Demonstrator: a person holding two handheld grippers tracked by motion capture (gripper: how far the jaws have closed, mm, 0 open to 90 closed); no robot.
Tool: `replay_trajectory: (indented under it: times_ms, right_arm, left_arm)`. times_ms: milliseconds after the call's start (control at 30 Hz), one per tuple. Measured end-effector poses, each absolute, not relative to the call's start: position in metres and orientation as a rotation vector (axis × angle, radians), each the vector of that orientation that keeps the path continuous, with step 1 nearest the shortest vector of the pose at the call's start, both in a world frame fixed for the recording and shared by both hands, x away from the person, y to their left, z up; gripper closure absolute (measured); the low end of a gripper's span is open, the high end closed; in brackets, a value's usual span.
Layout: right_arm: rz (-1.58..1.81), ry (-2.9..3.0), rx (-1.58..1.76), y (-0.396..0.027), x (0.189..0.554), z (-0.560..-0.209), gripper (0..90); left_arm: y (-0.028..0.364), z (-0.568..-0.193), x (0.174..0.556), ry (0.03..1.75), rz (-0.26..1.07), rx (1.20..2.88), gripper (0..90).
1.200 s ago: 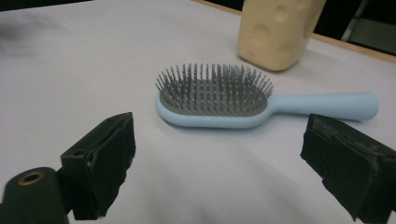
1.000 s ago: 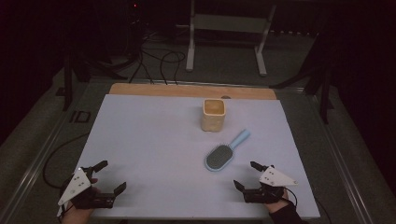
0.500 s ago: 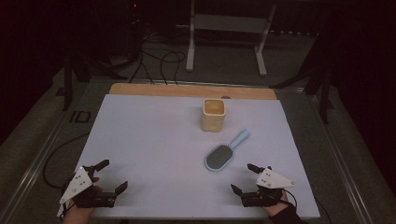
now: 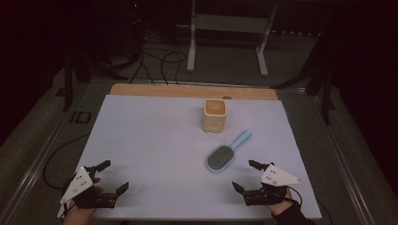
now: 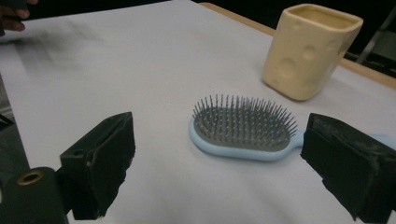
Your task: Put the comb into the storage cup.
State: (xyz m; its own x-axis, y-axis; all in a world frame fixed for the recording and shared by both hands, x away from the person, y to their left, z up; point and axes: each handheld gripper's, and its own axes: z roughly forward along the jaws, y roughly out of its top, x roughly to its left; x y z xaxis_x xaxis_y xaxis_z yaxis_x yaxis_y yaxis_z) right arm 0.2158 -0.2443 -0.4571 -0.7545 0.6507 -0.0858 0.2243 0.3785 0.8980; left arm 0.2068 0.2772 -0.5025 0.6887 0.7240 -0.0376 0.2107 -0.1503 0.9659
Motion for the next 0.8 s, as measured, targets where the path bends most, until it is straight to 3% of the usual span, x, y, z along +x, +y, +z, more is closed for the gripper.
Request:
replay_trajectory:
  times_ms: [800]
  right_arm:
    - [1.322,2.155,0.704,-0.247,0.256,-0.427,9.6]
  left_arm:
    - [0.277,-0.501,0.205,0.759,0.549,1.704,0.0]
